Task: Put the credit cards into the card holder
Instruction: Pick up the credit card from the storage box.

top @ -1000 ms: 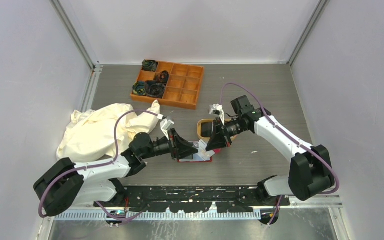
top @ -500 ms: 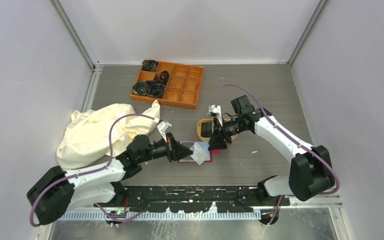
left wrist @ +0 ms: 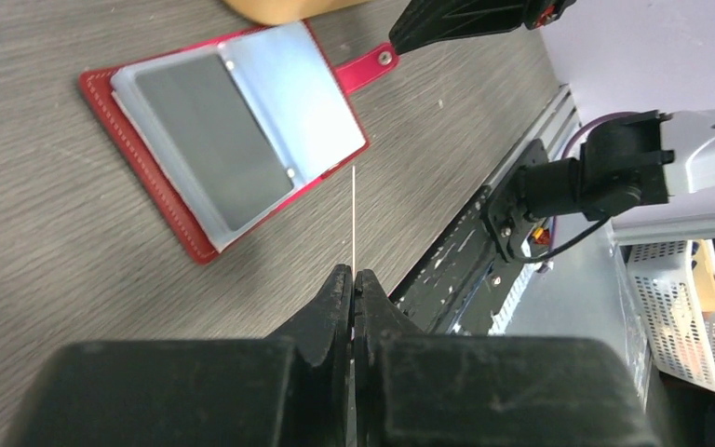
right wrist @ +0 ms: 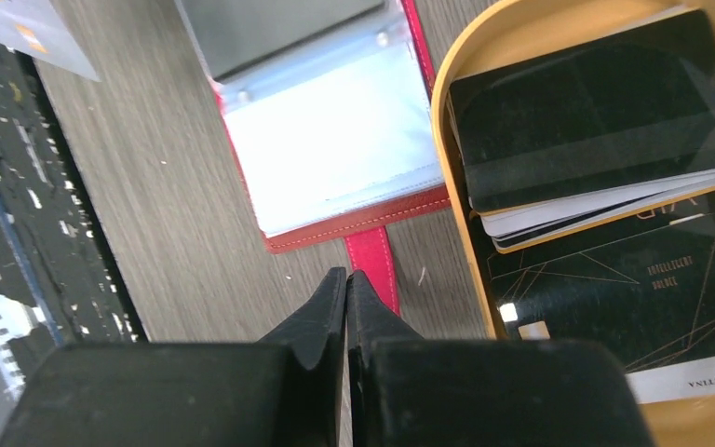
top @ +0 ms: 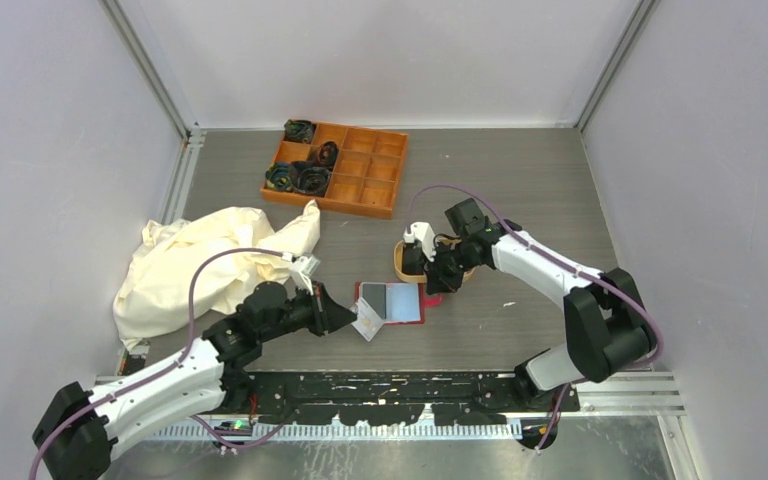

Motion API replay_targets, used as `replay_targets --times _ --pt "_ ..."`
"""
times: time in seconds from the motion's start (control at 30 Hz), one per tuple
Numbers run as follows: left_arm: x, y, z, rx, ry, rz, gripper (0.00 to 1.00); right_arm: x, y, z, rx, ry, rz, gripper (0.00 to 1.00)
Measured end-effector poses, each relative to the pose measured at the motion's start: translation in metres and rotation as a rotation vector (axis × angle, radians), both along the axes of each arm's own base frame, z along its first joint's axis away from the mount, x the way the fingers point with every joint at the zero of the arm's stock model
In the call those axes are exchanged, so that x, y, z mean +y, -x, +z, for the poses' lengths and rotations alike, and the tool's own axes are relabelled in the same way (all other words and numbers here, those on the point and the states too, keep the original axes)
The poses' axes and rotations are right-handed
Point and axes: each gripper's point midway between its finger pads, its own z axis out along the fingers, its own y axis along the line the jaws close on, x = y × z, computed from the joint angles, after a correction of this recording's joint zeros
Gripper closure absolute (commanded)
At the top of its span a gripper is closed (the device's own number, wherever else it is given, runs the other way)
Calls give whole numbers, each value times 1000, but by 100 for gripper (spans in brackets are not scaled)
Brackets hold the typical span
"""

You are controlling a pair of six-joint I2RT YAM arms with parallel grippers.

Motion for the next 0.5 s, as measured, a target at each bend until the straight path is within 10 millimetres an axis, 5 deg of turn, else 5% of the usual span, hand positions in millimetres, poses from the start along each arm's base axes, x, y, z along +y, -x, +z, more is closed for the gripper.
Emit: replay_targets --times 0.23,0.5 --pt "5 -3 -18 99 -35 1 100 -5 -13 -22 -19 109 -55 97" --pt "2 -16 -22 229 -2 -31 100 -20 -74 -25 -205 210 -398 89"
